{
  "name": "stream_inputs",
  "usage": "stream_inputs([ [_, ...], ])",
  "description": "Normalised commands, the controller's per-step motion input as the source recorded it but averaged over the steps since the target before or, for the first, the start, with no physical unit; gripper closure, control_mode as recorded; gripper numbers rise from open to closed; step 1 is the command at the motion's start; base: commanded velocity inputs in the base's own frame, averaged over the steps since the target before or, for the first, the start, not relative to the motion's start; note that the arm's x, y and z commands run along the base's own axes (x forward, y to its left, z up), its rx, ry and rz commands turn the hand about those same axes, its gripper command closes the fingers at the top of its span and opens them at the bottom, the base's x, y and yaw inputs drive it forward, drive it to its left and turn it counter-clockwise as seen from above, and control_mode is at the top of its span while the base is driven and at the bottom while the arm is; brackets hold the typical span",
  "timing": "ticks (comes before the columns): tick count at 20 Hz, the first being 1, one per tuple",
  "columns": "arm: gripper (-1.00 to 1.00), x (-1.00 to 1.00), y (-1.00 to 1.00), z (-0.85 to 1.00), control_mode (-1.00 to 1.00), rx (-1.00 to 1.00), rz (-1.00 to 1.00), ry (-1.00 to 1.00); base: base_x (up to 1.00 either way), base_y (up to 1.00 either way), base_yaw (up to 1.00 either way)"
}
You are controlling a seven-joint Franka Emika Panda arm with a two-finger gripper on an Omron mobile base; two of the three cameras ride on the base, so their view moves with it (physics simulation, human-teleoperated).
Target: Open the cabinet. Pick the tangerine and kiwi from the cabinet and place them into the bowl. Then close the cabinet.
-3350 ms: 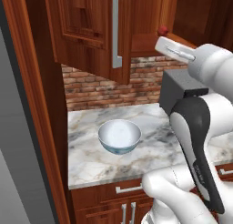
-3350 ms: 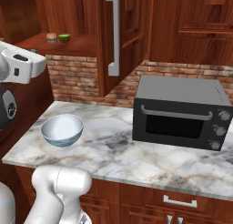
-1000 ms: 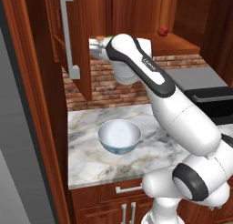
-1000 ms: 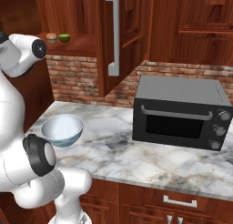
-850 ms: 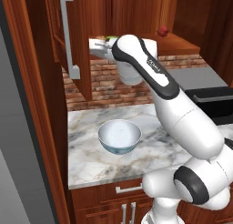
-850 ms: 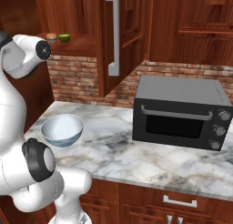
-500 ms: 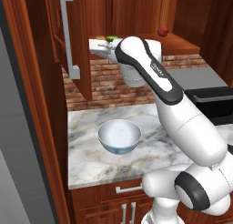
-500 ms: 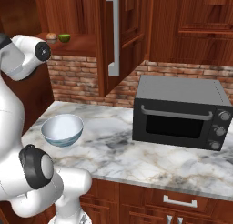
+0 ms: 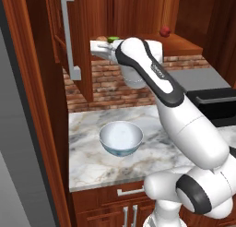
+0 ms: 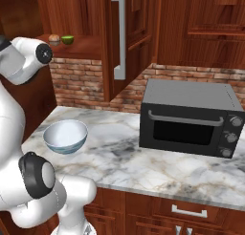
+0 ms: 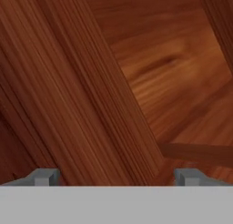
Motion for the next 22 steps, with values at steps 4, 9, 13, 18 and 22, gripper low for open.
stream_inputs([
  [4,-1.00,0.00,0.11,0.00,-1.00,-0.04,0.02,0.24,0.00,0.00,0.00],
  [9,-1.00,0.00,0.06,0.00,-1.00,-0.01,0.09,0.24,0.00,0.00,0.00],
  [13,-1.00,0.00,0.01,0.00,-1.00,0.00,0.08,0.14,0.00,0.00,0.00],
  [18,-1.00,0.00,0.00,0.00,-1.00,0.00,0.02,0.03,0.00,0.00,0.00],
  [22,-1.00,0.00,0.00,-0.03,-1.00,0.00,0.00,0.00,0.00,0.00,0.00],
])
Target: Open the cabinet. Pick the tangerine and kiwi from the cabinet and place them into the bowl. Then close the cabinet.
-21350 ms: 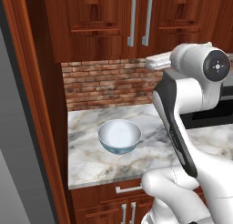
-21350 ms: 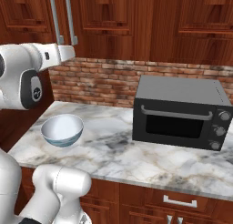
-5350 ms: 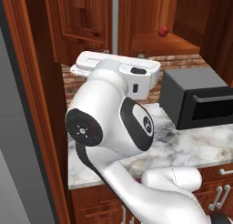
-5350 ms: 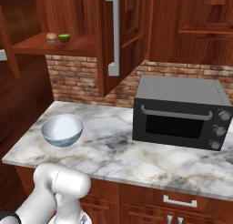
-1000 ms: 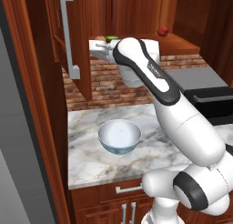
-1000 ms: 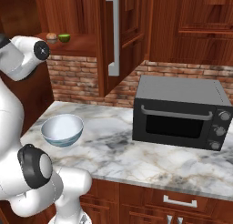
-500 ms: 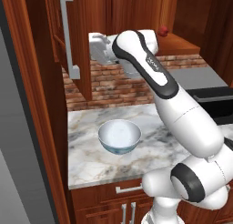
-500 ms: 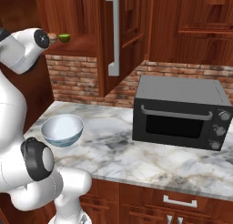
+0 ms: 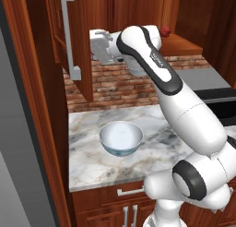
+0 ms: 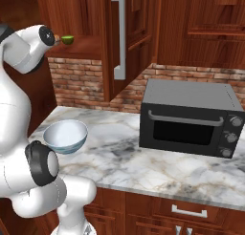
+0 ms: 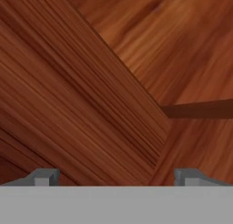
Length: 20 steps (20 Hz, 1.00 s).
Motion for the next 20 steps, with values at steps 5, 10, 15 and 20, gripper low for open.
stream_inputs([
  [5,-1.00,0.00,0.01,-0.07,-1.00,0.00,0.00,0.00,0.00,0.00,0.00],
  [10,-1.00,0.00,0.06,-0.01,-1.00,-0.02,0.00,0.00,0.00,0.00,0.00],
  [15,-1.00,0.00,0.02,0.00,-1.00,-0.01,0.00,0.00,0.00,0.00,0.00],
  [20,-1.00,0.00,0.00,0.00,-1.00,0.00,0.00,0.00,0.00,0.00,0.00],
])
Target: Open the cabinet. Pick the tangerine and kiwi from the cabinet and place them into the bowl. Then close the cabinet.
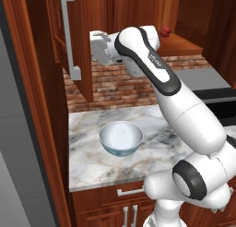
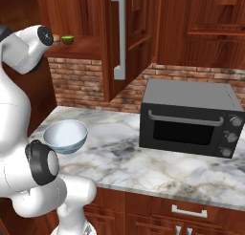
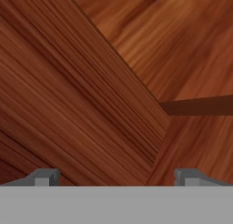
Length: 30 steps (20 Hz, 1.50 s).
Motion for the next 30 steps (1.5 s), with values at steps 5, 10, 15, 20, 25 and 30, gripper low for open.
stream_inputs([
  [5,-1.00,0.00,0.00,0.00,-1.00,0.00,0.00,0.00,0.00,0.00,0.00],
  [10,-1.00,0.00,0.00,0.00,-1.00,0.00,0.00,0.00,0.00,0.00,0.00],
  [15,-1.00,0.00,0.00,0.00,-1.00,0.00,0.00,0.00,0.00,0.00,0.00],
  [20,-1.00,0.00,0.00,0.00,-1.00,0.00,0.00,0.00,0.00,0.00,0.00],
  [25,-1.00,0.00,0.00,0.00,-1.00,0.00,0.00,0.00,0.00,0.00,0.00],
  [30,-1.00,0.05,0.00,0.00,-1.00,0.00,0.00,0.00,0.00,0.00,0.00],
])
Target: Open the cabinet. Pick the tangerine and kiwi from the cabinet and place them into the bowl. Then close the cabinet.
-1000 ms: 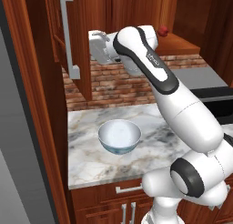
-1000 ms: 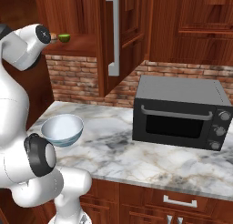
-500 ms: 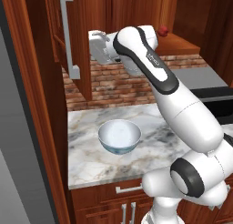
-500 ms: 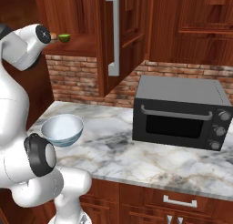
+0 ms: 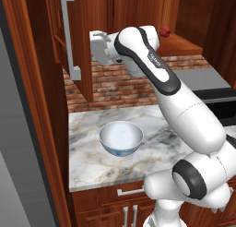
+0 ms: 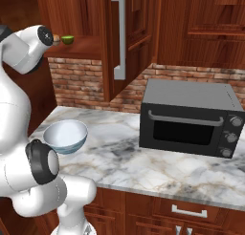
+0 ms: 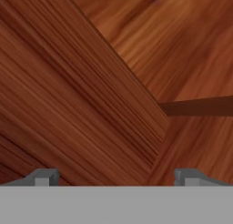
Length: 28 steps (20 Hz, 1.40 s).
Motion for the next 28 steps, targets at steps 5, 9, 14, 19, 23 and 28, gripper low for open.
stream_inputs([
  [5,-1.00,-0.01,-0.36,0.00,-1.00,0.00,0.00,-0.05,0.00,0.00,0.00],
  [9,-1.00,-0.07,-0.56,0.01,-1.00,-0.01,0.00,-0.05,0.00,0.00,0.00],
  [14,-1.00,-0.08,-0.45,0.00,-1.00,-0.05,-0.07,-0.01,0.00,0.00,0.00],
  [19,-1.00,0.00,-0.19,0.00,-1.00,-0.13,-0.19,0.00,0.00,0.00,0.00],
  [23,-1.00,-0.09,0.00,0.00,-1.00,-0.22,-0.22,0.00,0.00,0.00,0.00],
  [28,-1.00,-0.15,-0.01,0.00,-1.00,-0.19,-0.23,0.00,0.00,0.00,0.00],
])
